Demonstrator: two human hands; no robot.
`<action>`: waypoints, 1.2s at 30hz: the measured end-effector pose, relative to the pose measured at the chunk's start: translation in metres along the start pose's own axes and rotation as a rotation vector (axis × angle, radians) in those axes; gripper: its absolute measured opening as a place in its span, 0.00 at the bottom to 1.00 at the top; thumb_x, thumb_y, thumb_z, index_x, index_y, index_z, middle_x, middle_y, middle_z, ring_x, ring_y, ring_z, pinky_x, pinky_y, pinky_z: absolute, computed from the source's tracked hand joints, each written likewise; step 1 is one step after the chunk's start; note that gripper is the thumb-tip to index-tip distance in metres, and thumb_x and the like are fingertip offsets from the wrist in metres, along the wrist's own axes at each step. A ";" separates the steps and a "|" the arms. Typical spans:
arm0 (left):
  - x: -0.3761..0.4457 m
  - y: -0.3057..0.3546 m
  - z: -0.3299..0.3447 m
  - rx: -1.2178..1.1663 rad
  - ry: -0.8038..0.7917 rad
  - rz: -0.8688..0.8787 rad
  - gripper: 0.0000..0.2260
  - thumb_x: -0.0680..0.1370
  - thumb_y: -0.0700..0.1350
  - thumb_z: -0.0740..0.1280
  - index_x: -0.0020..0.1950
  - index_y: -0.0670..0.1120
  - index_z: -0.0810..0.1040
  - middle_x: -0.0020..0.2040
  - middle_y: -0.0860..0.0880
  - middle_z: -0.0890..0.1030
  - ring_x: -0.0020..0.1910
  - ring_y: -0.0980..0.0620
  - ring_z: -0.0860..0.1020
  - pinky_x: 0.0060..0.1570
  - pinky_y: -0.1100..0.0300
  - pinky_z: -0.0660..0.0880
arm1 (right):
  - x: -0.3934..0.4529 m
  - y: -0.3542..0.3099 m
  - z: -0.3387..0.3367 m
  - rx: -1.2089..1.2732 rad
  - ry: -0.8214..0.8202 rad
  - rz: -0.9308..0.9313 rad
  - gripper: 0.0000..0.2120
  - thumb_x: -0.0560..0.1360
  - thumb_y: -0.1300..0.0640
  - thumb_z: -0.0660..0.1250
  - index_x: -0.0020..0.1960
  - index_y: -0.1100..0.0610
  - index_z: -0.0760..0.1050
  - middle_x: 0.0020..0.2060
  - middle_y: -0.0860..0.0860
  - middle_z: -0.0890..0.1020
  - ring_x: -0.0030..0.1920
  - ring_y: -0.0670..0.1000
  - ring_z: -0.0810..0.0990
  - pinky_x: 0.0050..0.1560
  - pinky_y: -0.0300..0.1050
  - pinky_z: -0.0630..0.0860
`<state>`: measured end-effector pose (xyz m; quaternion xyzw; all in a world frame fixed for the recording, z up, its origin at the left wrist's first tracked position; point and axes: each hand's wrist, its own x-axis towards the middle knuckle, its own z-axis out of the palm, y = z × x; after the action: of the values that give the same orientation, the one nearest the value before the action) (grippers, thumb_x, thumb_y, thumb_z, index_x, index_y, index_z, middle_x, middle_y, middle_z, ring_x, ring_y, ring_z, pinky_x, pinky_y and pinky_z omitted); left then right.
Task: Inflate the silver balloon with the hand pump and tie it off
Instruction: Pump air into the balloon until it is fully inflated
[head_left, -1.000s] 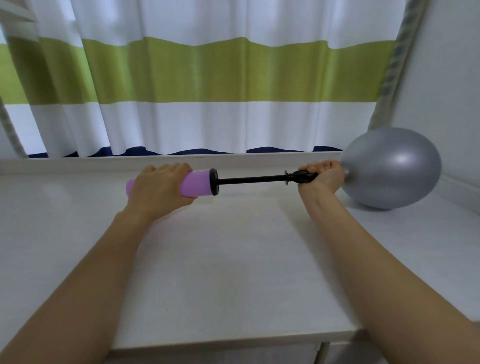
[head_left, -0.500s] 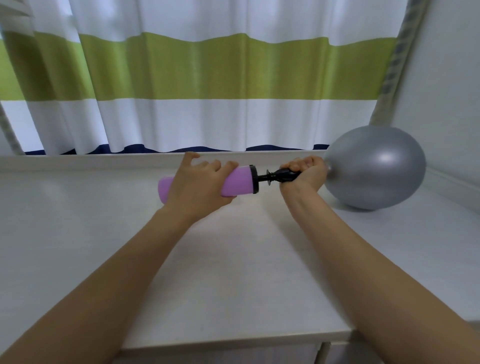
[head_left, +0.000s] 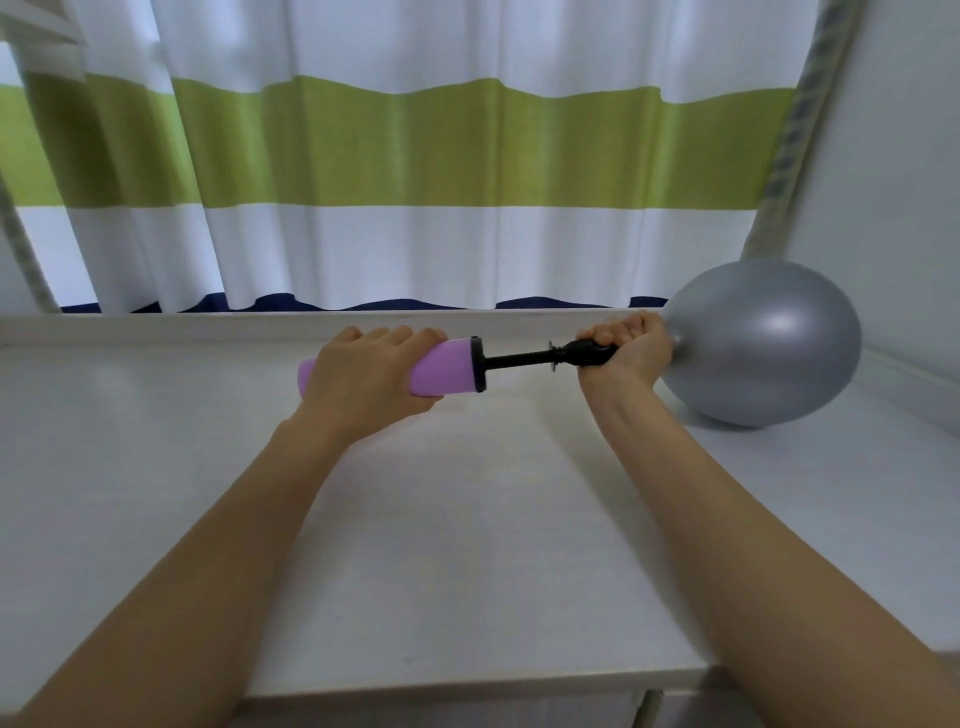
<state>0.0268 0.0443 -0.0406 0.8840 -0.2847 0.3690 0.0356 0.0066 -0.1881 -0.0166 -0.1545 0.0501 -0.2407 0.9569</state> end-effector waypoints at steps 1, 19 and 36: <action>-0.003 -0.007 0.000 0.003 -0.001 -0.015 0.23 0.67 0.55 0.70 0.60 0.54 0.72 0.48 0.52 0.81 0.45 0.47 0.78 0.46 0.53 0.69 | 0.002 -0.002 -0.001 0.009 0.010 -0.008 0.16 0.73 0.62 0.52 0.28 0.53 0.55 0.17 0.46 0.59 0.17 0.47 0.59 0.23 0.34 0.65; 0.009 0.038 0.001 -0.006 0.016 -0.003 0.22 0.68 0.56 0.69 0.59 0.52 0.72 0.45 0.50 0.80 0.42 0.46 0.77 0.40 0.56 0.67 | -0.007 0.017 0.001 0.005 -0.001 0.003 0.16 0.73 0.62 0.53 0.28 0.53 0.55 0.17 0.46 0.59 0.17 0.47 0.58 0.23 0.35 0.63; -0.012 -0.026 0.000 -0.038 -0.031 -0.149 0.18 0.64 0.53 0.72 0.52 0.54 0.74 0.42 0.54 0.79 0.37 0.50 0.71 0.38 0.58 0.64 | 0.010 -0.005 -0.008 -0.004 0.057 -0.035 0.16 0.74 0.62 0.51 0.29 0.53 0.54 0.16 0.46 0.58 0.17 0.48 0.58 0.26 0.36 0.62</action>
<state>0.0333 0.0715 -0.0449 0.9076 -0.2255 0.3462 0.0753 0.0122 -0.1994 -0.0229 -0.1503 0.0751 -0.2616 0.9504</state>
